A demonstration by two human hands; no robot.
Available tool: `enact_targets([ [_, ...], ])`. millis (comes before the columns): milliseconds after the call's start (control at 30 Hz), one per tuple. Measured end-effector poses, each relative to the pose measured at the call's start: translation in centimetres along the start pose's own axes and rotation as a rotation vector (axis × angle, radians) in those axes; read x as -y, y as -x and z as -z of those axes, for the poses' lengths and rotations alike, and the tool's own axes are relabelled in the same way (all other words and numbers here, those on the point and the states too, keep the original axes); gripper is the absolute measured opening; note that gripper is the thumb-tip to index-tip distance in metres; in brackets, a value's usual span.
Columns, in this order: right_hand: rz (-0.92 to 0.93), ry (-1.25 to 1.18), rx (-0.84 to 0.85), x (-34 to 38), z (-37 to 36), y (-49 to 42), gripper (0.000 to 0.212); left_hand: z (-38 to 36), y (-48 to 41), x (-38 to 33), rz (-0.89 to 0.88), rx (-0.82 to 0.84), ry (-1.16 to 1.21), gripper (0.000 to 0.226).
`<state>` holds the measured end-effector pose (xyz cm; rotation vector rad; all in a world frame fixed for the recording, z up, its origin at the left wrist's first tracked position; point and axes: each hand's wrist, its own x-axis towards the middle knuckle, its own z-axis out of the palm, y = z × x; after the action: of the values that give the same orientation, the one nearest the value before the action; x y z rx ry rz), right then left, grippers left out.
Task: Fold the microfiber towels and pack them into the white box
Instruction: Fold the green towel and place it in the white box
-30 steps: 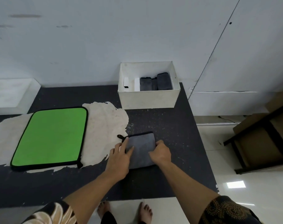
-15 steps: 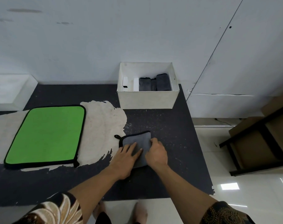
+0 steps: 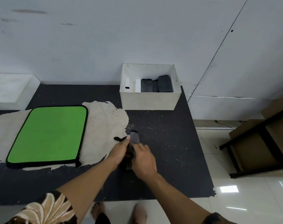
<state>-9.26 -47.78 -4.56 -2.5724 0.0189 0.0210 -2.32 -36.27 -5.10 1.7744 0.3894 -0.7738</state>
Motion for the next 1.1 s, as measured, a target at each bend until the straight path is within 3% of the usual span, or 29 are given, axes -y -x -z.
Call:
enact_targets([
  [67, 0.052, 0.004, 0.017, 0.2, -0.3, 0.4, 0.041, 0.2, -0.2, -0.1, 0.015, 0.016, 0.037, 0.057],
  [267, 0.150, 0.023, 0.105, 0.0, -0.4, 1.1, 0.035, -0.2, -1.7, 0.2, 0.005, -0.072, -0.054, 0.021],
  [433, 0.068, 0.206, 0.110, -0.7, -0.5, 2.0, 0.041, 0.3, -2.2, 0.7, 0.022, -0.120, -0.052, 0.030],
  [633, 0.175, 0.252, 0.144, -0.8, -1.1, 2.3, 0.042, 0.8, -2.4, 0.9, 0.001, -0.112, -0.033, 0.037],
  [967, 0.200, 0.309, 0.235, -1.1, -1.0, 1.6, 0.046, 0.2, -2.5, -0.8, -0.120, -0.096, -0.566, 0.048],
  [1100, 0.234, 0.313, 0.229, -1.7, -1.2, 1.9, 0.050, 0.7, -2.5, -0.9, -0.205, -0.183, -0.713, 0.038],
])
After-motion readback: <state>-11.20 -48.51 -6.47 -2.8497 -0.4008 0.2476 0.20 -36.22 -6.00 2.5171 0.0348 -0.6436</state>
